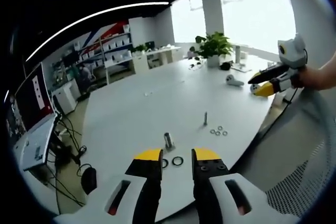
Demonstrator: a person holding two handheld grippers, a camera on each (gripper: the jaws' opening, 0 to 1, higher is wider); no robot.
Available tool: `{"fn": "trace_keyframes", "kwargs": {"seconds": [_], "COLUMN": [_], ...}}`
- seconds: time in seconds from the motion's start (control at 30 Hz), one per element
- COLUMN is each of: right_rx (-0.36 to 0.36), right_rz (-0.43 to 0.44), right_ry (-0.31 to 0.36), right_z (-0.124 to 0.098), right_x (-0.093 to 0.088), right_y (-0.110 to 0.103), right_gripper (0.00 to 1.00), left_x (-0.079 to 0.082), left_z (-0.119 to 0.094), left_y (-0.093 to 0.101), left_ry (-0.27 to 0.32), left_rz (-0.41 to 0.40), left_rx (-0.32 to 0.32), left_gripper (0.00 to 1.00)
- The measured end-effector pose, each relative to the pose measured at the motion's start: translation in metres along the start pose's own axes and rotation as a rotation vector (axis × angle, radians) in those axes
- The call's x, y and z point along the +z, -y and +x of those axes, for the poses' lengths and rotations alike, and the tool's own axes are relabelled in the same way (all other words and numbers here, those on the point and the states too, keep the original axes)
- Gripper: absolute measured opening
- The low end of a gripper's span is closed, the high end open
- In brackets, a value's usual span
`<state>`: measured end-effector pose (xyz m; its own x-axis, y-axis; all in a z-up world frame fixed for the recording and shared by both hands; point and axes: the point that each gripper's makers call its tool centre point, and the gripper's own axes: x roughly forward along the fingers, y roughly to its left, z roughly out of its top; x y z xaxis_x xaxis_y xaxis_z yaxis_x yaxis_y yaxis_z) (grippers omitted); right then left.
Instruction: Place the washer onto the threaded stud by aligning its center hole with the stud, sliding it down to the base, and recovering from edge contact or off-axis alignment until the washer reaches the visible bottom stop.
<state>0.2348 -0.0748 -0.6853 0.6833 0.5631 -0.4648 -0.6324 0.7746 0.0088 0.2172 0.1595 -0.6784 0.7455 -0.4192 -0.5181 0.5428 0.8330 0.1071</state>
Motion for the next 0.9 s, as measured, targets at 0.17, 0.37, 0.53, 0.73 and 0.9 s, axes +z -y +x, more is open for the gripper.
{"fn": "trace_keyframes", "kwargs": {"seconds": [0.17,0.37,0.53,0.73,0.9], "right_rx": [-0.006,-0.012,-0.014,-0.008,-0.013], "right_rz": [0.007,0.013,0.018,0.016,0.006], "right_ry": [0.003,0.01,0.012,0.012,0.018], "right_z": [-0.0007,-0.0012,-0.0015,-0.0011,-0.0012], "right_x": [0.0003,0.0013,0.0013,0.0015,0.0035], "right_y": [0.0013,0.0028,0.0031,0.0031,0.0034], "right_gripper": [0.4,0.4,0.4,0.4,0.4], "left_x": [-0.0019,-0.0031,-0.0048,-0.0049,-0.0074], "left_z": [0.0012,0.0014,0.0018,0.0024,0.0036], "left_y": [0.0015,0.0018,0.0021,0.0028,0.0027], "left_ry": [-0.01,-0.018,-0.026,-0.03,-0.045], "left_rz": [0.012,0.014,0.014,0.03,0.03], "left_rx": [-0.005,-0.005,-0.005,-0.002,-0.005], "left_gripper": [0.2,0.2,0.2,0.2,0.2]}}
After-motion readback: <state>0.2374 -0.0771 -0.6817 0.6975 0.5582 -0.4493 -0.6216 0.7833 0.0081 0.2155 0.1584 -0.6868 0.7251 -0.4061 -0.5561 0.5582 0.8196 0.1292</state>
